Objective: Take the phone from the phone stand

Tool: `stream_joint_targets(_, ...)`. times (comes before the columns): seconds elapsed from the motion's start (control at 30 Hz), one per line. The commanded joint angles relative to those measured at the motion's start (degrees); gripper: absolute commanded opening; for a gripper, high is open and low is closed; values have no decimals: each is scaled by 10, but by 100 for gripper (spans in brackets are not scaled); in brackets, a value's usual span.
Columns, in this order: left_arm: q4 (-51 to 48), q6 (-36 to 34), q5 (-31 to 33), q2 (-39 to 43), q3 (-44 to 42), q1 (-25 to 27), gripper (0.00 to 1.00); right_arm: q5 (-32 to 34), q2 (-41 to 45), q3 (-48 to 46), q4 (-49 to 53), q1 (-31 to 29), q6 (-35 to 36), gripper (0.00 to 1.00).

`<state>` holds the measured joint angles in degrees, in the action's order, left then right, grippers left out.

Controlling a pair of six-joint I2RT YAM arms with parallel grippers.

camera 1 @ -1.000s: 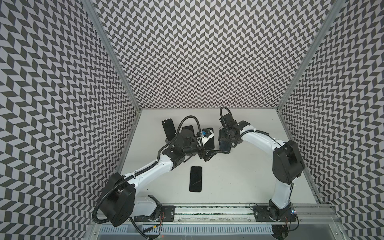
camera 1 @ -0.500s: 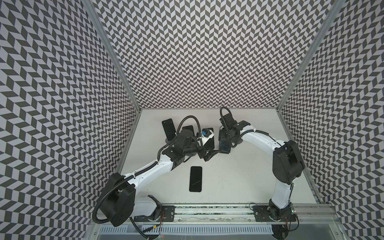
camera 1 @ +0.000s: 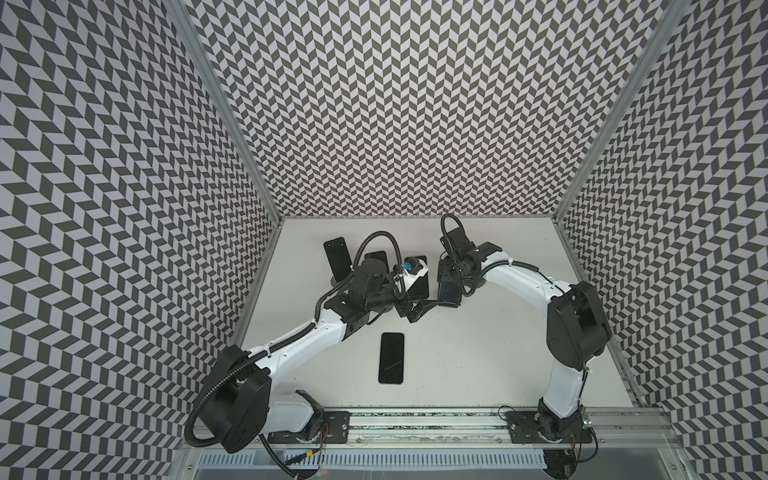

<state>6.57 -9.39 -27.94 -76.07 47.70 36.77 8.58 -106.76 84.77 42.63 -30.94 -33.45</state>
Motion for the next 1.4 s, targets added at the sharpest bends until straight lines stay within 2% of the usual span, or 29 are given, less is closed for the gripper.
stream_joint_targets(0.0,18,-8,-5,5,13,3,100,1,29,-5,-15,3,2,61)
stream_joint_targets(1.03,20,-12,-5,12,11,4,100,-7,29,2,-14,3,11,59)
stream_joint_targets(1.37,18,-13,-4,9,13,3,100,-8,35,1,-20,3,23,55)
